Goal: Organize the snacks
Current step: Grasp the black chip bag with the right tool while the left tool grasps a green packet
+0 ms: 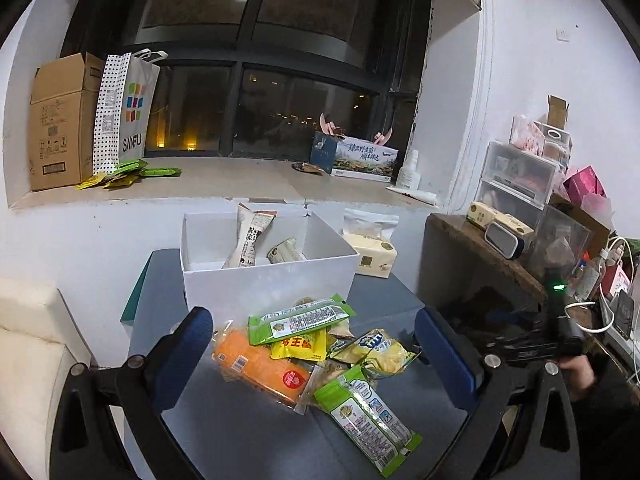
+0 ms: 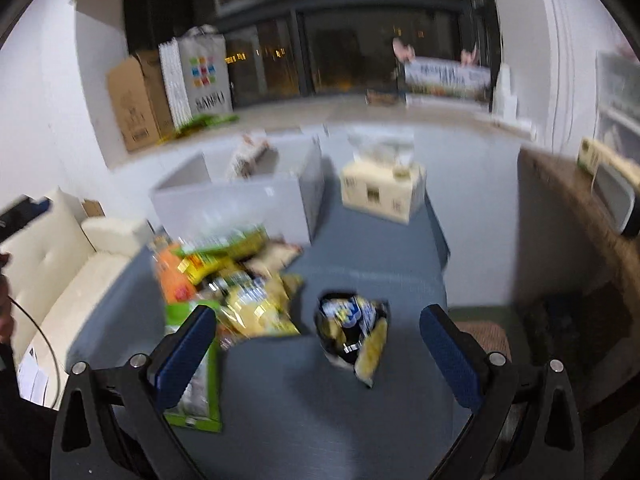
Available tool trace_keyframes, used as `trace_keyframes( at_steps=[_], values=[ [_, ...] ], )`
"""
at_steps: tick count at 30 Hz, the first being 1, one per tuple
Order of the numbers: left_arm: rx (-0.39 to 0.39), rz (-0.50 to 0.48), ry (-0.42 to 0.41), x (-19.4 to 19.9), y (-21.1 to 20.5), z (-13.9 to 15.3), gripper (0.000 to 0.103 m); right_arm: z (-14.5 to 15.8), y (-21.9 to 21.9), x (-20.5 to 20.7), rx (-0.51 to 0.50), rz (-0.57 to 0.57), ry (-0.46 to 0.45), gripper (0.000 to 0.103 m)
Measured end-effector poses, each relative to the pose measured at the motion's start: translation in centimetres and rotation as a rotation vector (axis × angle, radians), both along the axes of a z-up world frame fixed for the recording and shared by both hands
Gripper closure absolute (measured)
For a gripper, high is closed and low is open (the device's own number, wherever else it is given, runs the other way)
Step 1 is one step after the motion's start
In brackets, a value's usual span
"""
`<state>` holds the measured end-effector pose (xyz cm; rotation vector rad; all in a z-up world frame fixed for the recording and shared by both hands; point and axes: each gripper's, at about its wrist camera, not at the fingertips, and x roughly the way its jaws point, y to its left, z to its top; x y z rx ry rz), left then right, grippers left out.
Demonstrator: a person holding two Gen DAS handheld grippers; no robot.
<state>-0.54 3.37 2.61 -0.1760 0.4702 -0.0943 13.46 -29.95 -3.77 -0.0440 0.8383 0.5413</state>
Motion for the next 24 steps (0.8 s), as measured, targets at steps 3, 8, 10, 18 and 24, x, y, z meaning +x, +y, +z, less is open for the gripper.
trace_keyframes(
  at_steps=[3,8,10,18,24],
  values=[
    [0.002,-0.01,0.012,0.1,-0.3,-0.4,0.0,-3.0,-0.3,1.8,0.03,-0.018,0.106,0.0],
    [0.026,-0.033,0.027,0.1,-0.9,-0.8,0.0,-7.2,-0.1,4.8,0.059,-0.065,0.232,0.0],
    [0.032,-0.039,0.033,0.1,-1.1,-0.9,0.0,-8.2,0.2,5.7,0.045,-0.07,0.249,0.0],
    [0.035,-0.052,0.06,0.9,-1.3,-1.6,0.0,-9.4,0.9,6.9,0.079,-0.036,0.284,0.023],
    [0.092,-0.076,0.127,3.8,-1.9,-3.5,0.0,-8.3,0.5,5.9,0.102,-0.014,0.252,0.033]
  ],
)
